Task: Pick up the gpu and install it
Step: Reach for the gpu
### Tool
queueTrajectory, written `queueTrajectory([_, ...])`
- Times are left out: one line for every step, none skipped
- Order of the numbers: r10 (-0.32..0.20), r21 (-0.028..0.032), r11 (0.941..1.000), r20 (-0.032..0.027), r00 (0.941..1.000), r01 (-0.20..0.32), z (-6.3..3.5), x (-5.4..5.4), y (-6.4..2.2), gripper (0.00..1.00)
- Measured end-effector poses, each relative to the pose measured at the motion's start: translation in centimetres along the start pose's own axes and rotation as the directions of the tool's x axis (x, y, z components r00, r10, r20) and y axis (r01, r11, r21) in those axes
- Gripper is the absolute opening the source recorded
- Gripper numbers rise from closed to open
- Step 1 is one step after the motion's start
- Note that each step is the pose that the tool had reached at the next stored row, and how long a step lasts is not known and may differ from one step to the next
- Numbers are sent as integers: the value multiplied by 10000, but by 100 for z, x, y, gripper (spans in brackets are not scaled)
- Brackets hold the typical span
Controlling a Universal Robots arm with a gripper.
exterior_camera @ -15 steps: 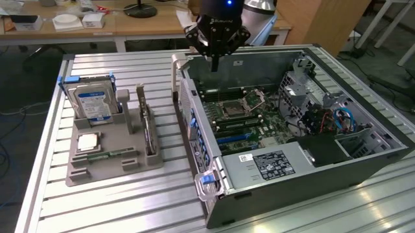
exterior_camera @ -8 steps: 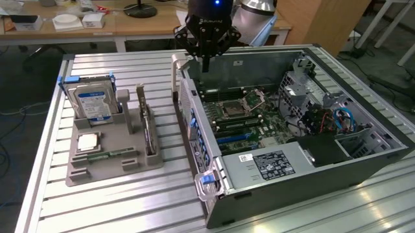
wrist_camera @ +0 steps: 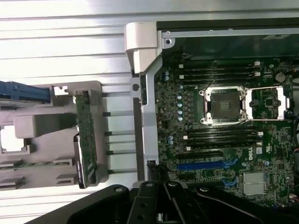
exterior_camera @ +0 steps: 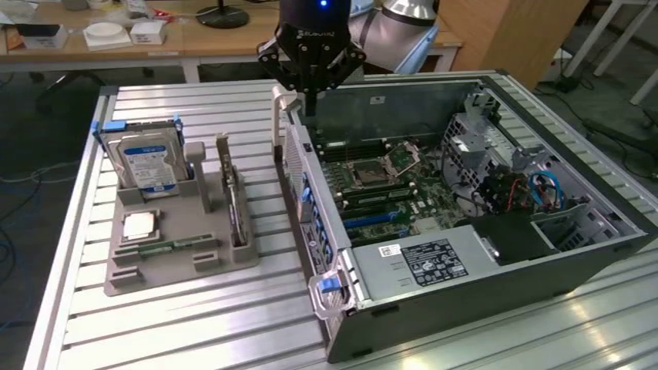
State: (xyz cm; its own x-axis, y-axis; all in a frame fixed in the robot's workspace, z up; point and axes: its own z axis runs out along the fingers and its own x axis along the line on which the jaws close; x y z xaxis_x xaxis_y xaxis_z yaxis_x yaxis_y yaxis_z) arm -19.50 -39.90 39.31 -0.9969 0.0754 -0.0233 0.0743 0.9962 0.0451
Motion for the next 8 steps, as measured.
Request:
queueTrajectory([0, 0, 10000, 0, 10000, 0, 0, 22, -2, 10])
queueTrajectory([0, 0, 10000, 0, 10000, 0, -1, 45, -3, 10])
queueTrajectory([-1, 1, 10000, -1, 10000, 1, -2, 67, -5, 10])
queueTrajectory([-1, 1, 10000, 0, 10000, 1, -2, 91, -7, 10])
queueTrajectory([-1, 1, 10000, 0, 10000, 1, -3, 114, -9, 10])
queueTrajectory([-2, 0, 10000, 0, 10000, 2, -3, 142, -12, 10])
queueTrajectory([-1, 1, 10000, 0, 10000, 1, -4, 173, -14, 10])
queueTrajectory([0, 0, 10000, 0, 10000, 0, -4, 207, -17, 10])
